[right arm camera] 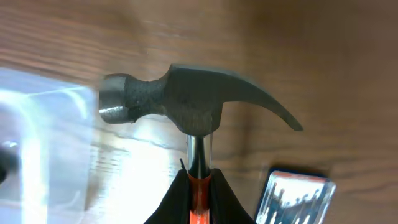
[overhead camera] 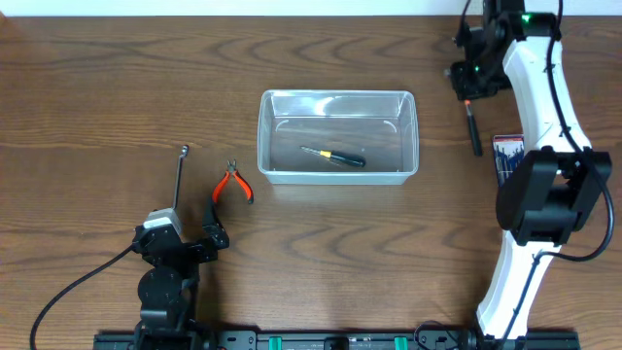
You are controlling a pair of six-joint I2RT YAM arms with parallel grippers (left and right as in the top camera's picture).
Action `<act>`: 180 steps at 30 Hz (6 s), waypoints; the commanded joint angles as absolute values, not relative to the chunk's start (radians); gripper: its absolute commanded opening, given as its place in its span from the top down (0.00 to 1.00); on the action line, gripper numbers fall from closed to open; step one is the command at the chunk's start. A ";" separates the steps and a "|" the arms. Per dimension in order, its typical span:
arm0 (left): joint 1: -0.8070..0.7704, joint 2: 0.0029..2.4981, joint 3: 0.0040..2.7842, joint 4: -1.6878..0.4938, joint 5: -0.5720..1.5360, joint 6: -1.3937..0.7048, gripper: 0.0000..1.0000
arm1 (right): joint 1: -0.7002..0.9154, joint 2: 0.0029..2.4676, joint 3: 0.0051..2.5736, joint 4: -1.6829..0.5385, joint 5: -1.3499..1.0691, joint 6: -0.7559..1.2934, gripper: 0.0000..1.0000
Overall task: Pack container
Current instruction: 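Lift the hammer and carry it over the clear container, then lower the hammer into the container beside the screwdriver, then open the right gripper and raise it out of the container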
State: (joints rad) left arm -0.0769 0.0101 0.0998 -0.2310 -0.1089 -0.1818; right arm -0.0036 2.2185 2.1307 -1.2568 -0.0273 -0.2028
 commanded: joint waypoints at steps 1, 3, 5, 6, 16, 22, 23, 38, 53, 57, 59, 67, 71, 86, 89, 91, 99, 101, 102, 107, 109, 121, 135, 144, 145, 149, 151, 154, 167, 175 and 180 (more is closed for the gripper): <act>-0.082 0.004 0.075 -0.241 -0.117 -0.168 0.02 | 0.049 2.218 2.229 -1.284 -0.057 -0.349 0.99; -0.082 0.004 0.075 -0.241 -0.117 -0.168 0.02 | 0.076 2.218 2.281 -1.308 -0.057 -0.384 0.99; -0.082 0.004 0.075 -0.241 -0.117 -0.168 0.02 | 0.099 2.218 2.329 -1.325 -0.057 -0.402 0.99; -0.082 0.004 0.075 -0.241 -0.117 -0.168 0.02 | 0.113 2.218 2.358 -1.334 -0.058 -0.409 0.99; -0.082 0.004 0.075 -0.241 -0.117 -0.168 0.02 | 0.286 2.218 2.514 -1.401 -0.061 -0.538 0.99; -0.082 0.004 0.075 -0.241 -0.117 -0.168 0.02 | 0.402 2.218 2.514 -1.431 -0.084 -0.601 0.99; -0.082 0.004 0.075 -0.241 -0.117 -0.168 0.02 | 0.419 2.218 2.514 -1.433 -0.083 -0.606 0.99; -0.082 0.004 0.075 -0.241 -0.117 -0.168 0.02 | 0.512 2.218 2.490 -1.501 -0.213 -0.751 0.99; -0.082 0.004 0.075 -0.241 -0.117 -0.168 0.02 | 0.512 2.218 2.303 -1.415 -0.218 -0.813 0.99; -0.082 0.004 0.075 -0.241 -0.117 -0.168 0.02 | 0.513 2.218 2.259 -1.366 -0.218 -0.813 0.99; -0.082 0.004 0.075 -0.241 -0.117 -0.168 0.02 | 0.514 2.218 2.240 -1.345 -0.218 -0.813 0.99; -0.082 0.004 0.075 -0.241 -0.117 -0.168 0.02 | 0.522 2.218 2.128 -1.290 -0.218 -0.813 0.99; -0.082 0.004 0.075 -0.241 -0.117 -0.168 0.02 | 0.525 2.218 2.080 -1.267 -0.218 -0.813 0.99; -0.082 0.004 0.075 -0.241 -0.117 -0.168 0.02 | 0.525 2.218 1.957 -1.181 -0.243 -0.809 0.99; -0.082 0.004 0.075 -0.241 -0.117 -0.168 0.02 | 0.525 2.218 1.930 -1.168 -0.244 -0.808 0.99; -0.082 0.004 0.075 -0.241 -0.117 -0.168 0.02 | 0.525 2.218 1.917 -1.163 -0.244 -0.801 0.99; -0.082 0.004 0.075 -0.241 -0.117 -0.168 0.02 | 0.525 2.218 1.908 -1.162 -0.245 -0.801 0.97; -0.082 0.004 0.075 -0.241 -0.117 -0.168 0.02 | 0.525 2.218 1.906 -1.162 -0.246 -0.800 0.97; -0.082 0.004 0.075 -0.241 -0.117 -0.168 0.02 | 0.525 2.219 1.903 -1.161 -0.248 -0.798 0.98; -0.082 0.004 0.075 -0.241 -0.117 -0.168 0.02 | 0.525 2.227 1.881 -1.154 -0.260 -0.797 0.98; -0.082 0.004 0.075 -0.241 -0.117 -0.168 0.02 | 0.525 2.228 1.864 -1.142 -0.259 -0.797 0.98; -0.082 0.004 0.075 -0.241 -0.117 -0.168 0.02 | 0.525 2.228 1.836 -1.113 -0.260 -0.777 0.95; -0.082 0.004 0.075 -0.241 -0.117 -0.168 0.02 | 0.528 2.231 1.836 -1.103 -0.270 -0.756 0.94; -0.082 0.004 0.075 -0.241 -0.117 -0.168 0.02 | 0.531 2.278 1.836 -1.103 -0.270 -0.748 0.96; -0.082 0.004 0.075 -0.241 -0.117 -0.168 0.02 | 0.531 2.284 1.836 -1.103 -0.270 -0.748 0.96; -0.082 0.004 0.075 -0.241 -0.117 -0.168 0.02 | 0.531 2.288 1.836 -1.103 -0.270 -0.744 0.96; -0.082 0.004 0.075 -0.241 -0.117 -0.168 0.02 | 0.531 2.288 1.836 -1.103 -0.270 -0.744 0.91; -0.082 0.004 0.075 -0.241 -0.117 -0.168 0.02 | 0.531 2.288 1.836 -1.103 -0.270 -0.744 0.83; -0.082 0.004 0.075 -0.241 -0.117 -0.168 0.02 | 0.530 2.287 1.921 -1.115 -0.265 -0.673 0.71; -0.082 0.004 0.075 -0.241 -0.117 -0.168 0.02 | 0.527 2.287 2.236 -1.264 -0.148 -0.602 0.55; -0.082 0.004 0.075 -0.241 -0.117 -0.168 0.02 | 0.502 2.287 2.456 -1.394 -0.063 -0.563 0.09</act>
State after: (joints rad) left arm -0.0769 0.0101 0.0998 -0.2306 -0.1093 -0.1818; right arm 0.5182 2.2868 2.3486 -1.3571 -0.1356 -0.6029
